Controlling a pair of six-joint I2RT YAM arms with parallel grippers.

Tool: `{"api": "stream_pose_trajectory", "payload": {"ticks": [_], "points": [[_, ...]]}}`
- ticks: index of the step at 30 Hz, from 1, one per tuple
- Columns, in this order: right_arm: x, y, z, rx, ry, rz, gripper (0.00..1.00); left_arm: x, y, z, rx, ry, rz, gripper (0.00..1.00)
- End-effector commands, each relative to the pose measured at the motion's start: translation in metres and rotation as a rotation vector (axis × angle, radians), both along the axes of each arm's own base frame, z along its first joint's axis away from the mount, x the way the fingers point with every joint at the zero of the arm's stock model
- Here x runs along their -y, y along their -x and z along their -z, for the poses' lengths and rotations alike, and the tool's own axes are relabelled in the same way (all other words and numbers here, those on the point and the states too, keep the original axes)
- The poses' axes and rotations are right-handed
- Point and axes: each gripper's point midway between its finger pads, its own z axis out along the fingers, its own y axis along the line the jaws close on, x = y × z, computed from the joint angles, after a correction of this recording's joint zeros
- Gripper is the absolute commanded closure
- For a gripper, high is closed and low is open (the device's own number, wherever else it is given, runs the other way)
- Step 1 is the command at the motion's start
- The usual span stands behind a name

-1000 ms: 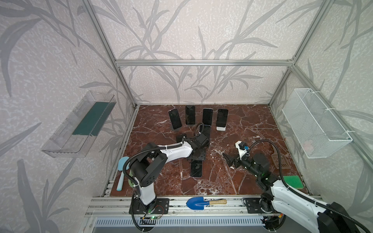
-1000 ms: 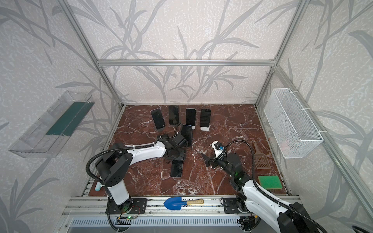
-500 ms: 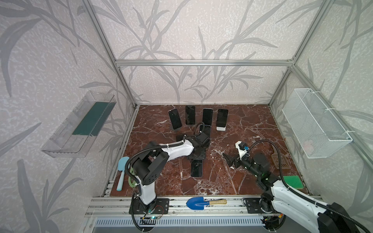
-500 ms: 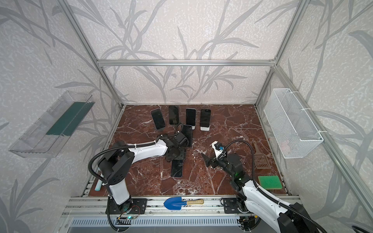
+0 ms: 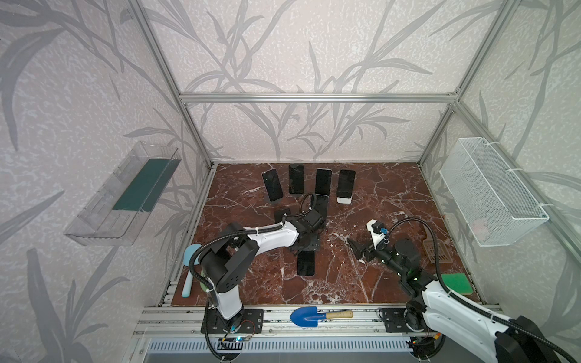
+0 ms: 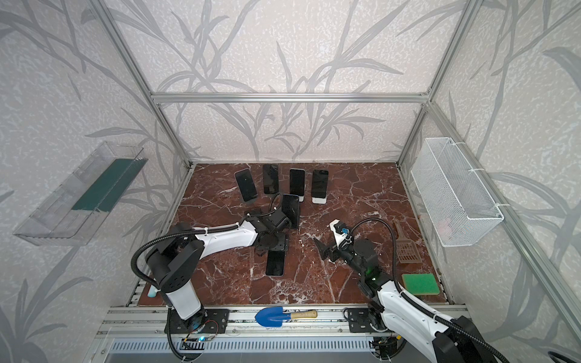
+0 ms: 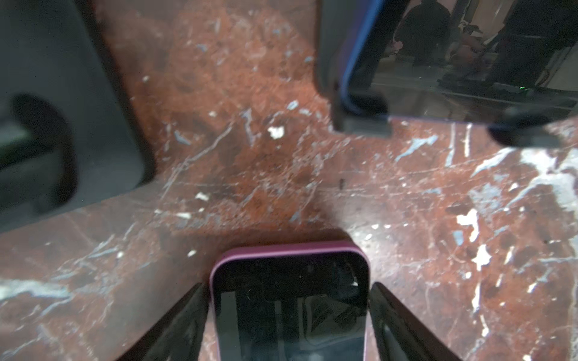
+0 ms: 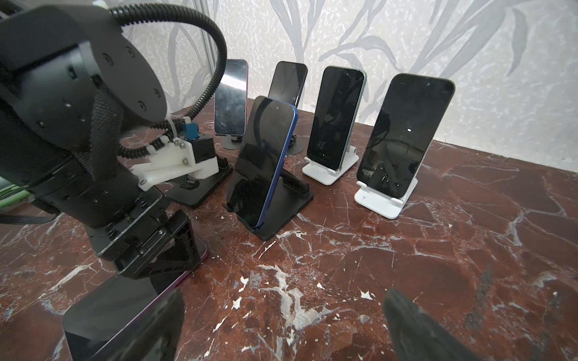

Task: Remove the phone from the phone stand
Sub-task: Place the phone at the center of the table, then remove the phone from the phone stand.

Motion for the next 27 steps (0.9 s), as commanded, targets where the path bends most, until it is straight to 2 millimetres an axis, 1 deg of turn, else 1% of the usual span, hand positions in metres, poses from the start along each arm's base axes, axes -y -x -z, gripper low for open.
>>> {"api": "stream_pose_trajectory", "payload": {"ticks": [1, 2, 4, 6, 7, 8, 9, 12, 14, 16, 19, 21, 23, 25, 27], "points": [[0.002, 0.0, -0.008, 0.046, -0.01, 0.006, 0.01, -0.01, -0.006, -0.031, 0.107, -0.002, -0.014, 0.17], [0.002, -0.001, -0.008, 0.049, -0.012, 0.006, 0.01, -0.005, -0.01, -0.046, 0.157, 0.021, 0.025, 0.17], [0.001, 0.0, -0.008, 0.05, -0.01, 0.001, 0.01, -0.002, -0.016, -0.074, 0.264, 0.03, 0.087, 0.16], [0.0, -0.001, -0.007, 0.049, -0.007, -0.003, 0.01, -0.001, -0.02, -0.108, 0.409, 0.066, 0.16, 0.13], [-0.001, -0.001, -0.007, 0.049, -0.005, -0.009, 0.01, 0.0, -0.02, -0.122, 0.471, 0.096, 0.183, 0.13], [-0.003, -0.001, -0.007, 0.049, -0.004, -0.017, 0.01, 0.005, -0.02, -0.139, 0.559, 0.141, 0.249, 0.13], [-0.003, -0.001, -0.006, 0.047, 0.0, -0.021, 0.02, 0.007, -0.018, -0.156, 0.644, 0.171, 0.297, 0.08], [-0.006, 0.0, -0.006, 0.049, 0.004, -0.038, 0.02, 0.0, -0.019, -0.193, 0.82, 0.192, 0.33, 0.01], [-0.009, 0.003, -0.006, 0.049, 0.002, -0.06, 0.03, -0.006, -0.029, -0.209, 0.881, 0.144, 0.312, 0.01], [-0.014, 0.005, -0.012, 0.049, -0.007, -0.088, 0.03, -0.007, -0.041, -0.219, 0.89, 0.107, 0.293, 0.01], [-0.023, 0.008, -0.022, 0.05, 0.026, -0.121, 0.04, 0.001, -0.057, -0.228, 0.883, 0.119, 0.26, 0.01], [-0.027, 0.009, -0.024, 0.084, 0.085, -0.114, 0.04, 0.011, -0.068, -0.227, 0.856, 0.131, 0.255, 0.01], [-0.023, 0.006, -0.02, 0.106, 0.11, -0.071, 0.03, 0.018, -0.077, -0.222, 0.816, 0.12, 0.26, 0.01], [-0.019, 0.005, -0.016, 0.121, 0.088, -0.043, 0.03, 0.023, -0.087, -0.216, 0.775, 0.096, 0.255, 0.01], [-0.015, 0.008, -0.013, 0.143, 0.067, -0.03, 0.03, 0.027, -0.094, -0.215, 0.756, 0.082, 0.242, 0.01]]}}
